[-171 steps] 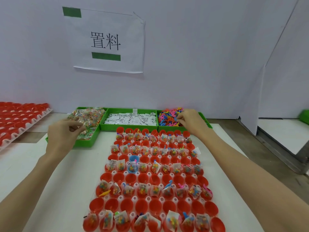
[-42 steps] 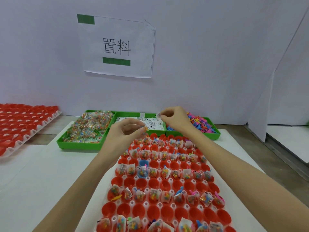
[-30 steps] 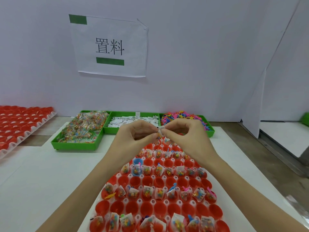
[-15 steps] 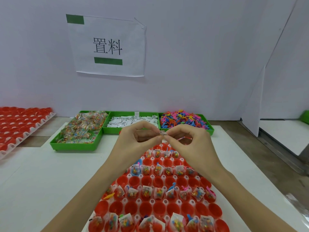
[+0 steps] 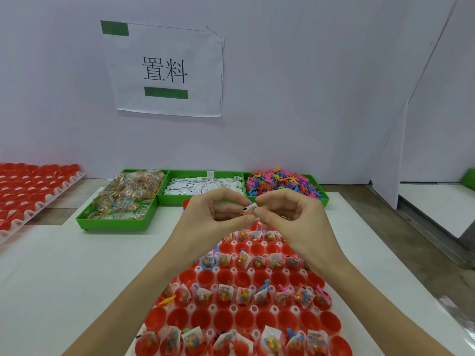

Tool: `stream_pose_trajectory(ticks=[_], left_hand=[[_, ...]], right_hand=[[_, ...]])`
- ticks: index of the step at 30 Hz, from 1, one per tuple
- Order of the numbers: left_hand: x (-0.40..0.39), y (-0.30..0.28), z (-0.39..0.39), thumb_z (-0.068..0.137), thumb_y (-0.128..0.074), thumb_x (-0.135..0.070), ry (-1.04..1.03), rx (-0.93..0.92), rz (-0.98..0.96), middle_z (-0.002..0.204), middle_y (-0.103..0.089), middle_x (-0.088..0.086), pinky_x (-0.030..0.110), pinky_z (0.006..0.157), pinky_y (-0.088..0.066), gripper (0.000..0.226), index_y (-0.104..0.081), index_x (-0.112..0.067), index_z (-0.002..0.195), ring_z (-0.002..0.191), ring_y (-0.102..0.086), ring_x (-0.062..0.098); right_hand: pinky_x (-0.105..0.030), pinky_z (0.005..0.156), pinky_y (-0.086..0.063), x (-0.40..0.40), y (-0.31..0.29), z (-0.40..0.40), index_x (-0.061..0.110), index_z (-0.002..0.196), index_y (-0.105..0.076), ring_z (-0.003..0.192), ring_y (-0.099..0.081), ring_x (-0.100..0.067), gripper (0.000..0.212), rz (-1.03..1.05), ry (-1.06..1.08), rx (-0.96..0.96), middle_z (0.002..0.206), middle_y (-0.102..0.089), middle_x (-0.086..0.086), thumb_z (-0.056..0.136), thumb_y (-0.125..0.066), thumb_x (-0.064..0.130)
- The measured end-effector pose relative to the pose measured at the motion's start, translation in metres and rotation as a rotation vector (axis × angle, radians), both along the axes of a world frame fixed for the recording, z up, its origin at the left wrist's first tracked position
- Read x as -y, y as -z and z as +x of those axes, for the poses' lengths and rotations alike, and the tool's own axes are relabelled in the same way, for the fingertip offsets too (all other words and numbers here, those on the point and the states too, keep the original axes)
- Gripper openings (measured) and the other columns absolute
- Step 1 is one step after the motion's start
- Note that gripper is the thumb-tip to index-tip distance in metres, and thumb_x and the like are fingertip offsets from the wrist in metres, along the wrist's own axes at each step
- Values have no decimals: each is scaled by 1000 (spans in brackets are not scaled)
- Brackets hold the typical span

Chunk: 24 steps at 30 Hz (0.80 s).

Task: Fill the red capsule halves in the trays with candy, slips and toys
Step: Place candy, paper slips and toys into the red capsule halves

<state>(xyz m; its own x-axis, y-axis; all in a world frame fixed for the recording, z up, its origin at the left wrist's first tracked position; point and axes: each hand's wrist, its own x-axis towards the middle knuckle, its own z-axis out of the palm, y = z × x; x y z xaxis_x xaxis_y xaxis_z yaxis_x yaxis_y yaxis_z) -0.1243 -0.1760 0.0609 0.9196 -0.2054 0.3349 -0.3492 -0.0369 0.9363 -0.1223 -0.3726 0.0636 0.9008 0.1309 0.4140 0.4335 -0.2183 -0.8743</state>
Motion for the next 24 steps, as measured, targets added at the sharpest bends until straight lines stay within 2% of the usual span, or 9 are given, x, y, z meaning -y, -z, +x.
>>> stream_pose_trajectory(ticks=[7,12,14,17,20,24], left_hand=[[5,-1,-4,76,-89,-22,13,4,6,96,-80,5,32,83,-63,25,-76,-23,98,88,-78,25],[10,-4,-7,75,-90,-21,-26,55,49,91,-79,4,24,73,-60,23,-78,-23,94,79,-78,24],[12,-6,-9,74,-91,-19,-28,70,33,87,-79,6,27,71,-62,22,-78,-20,92,76,-78,26],[14,-8,-10,73,-90,-16,-24,101,16,81,-79,8,33,71,-64,20,-78,-14,89,71,-77,29],[15,-10,-12,73,-90,-12,-53,128,-3,79,-79,8,31,70,-64,20,-79,-11,89,71,-78,28],[14,-20,-17,74,-89,-13,-39,110,22,85,-80,4,25,75,-62,20,-81,-13,92,80,-79,23]], right_hand=[[-20,77,-58,9,-4,-6,26,95,-81,87,-74,-10,10,-8,-64,-159,91,-79,5,86,-79,30],[-18,76,-58,19,-10,-11,29,92,-81,88,-75,-10,10,-26,-107,-180,93,-79,6,83,-80,32],[-19,76,-58,23,-15,-12,30,92,-80,89,-75,-11,14,-48,-137,-192,94,-79,5,80,-80,37],[-21,78,-59,25,-19,-14,32,93,-80,87,-75,-12,13,-79,-124,-145,93,-78,5,81,-79,38],[-19,76,-58,20,-16,-16,32,91,-80,83,-75,-11,8,-50,-58,-47,88,-78,6,84,-77,34],[-12,70,-56,19,-12,-24,35,90,-79,79,-74,-7,8,26,7,-6,84,-78,10,85,-77,29]])
